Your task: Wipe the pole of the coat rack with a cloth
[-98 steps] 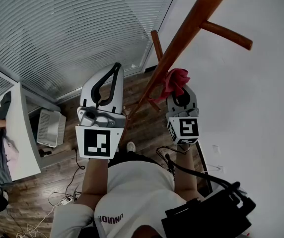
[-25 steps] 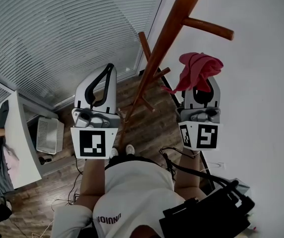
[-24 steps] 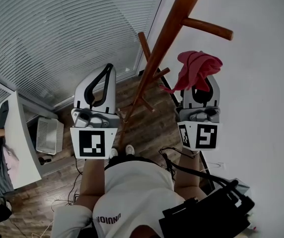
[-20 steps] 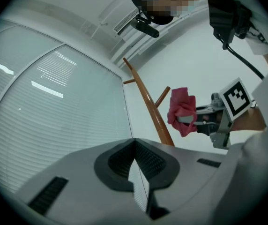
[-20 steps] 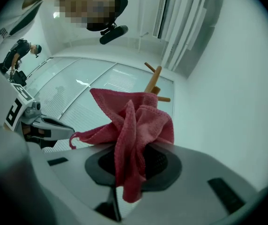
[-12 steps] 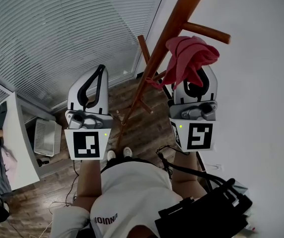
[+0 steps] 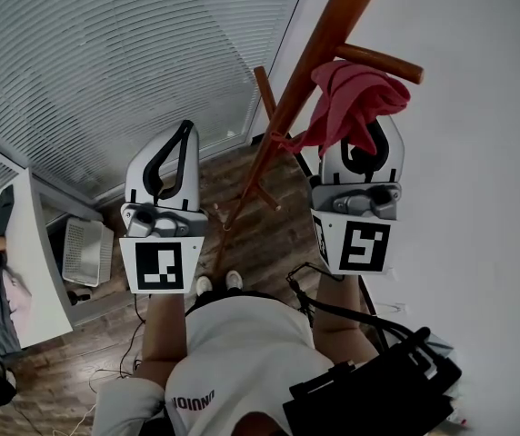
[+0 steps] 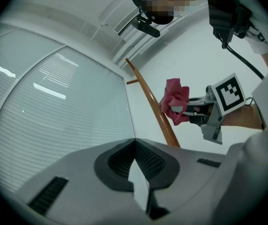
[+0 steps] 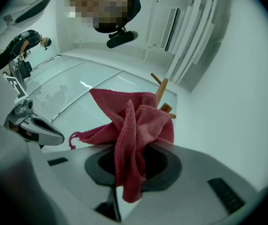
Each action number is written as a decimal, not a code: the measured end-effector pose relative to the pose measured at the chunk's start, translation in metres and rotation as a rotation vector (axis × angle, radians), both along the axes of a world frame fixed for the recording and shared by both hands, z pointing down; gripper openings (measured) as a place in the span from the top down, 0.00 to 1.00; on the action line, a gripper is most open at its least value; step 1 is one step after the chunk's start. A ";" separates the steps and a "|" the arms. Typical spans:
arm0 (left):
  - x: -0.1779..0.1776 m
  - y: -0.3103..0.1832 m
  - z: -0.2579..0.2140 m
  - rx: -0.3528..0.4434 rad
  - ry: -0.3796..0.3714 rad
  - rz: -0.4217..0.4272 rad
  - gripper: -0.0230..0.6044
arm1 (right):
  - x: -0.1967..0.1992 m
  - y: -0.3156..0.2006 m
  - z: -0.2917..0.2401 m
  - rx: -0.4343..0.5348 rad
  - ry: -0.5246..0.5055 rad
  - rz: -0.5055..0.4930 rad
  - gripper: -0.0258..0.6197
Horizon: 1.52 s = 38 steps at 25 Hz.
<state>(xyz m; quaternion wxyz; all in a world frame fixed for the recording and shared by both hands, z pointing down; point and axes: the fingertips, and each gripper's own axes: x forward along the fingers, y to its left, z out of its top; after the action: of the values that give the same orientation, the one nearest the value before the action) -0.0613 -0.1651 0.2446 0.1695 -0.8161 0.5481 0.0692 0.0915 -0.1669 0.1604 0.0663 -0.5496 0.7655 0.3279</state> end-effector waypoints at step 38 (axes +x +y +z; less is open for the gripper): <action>0.003 0.002 -0.002 0.003 0.009 0.004 0.96 | 0.045 0.009 -0.018 0.052 -0.081 0.105 0.83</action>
<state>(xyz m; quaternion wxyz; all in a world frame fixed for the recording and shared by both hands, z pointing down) -0.0586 -0.1632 0.2430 0.1682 -0.8167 0.5471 0.0738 0.1370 -0.1581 0.1425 0.0942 -0.5997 0.7237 0.3282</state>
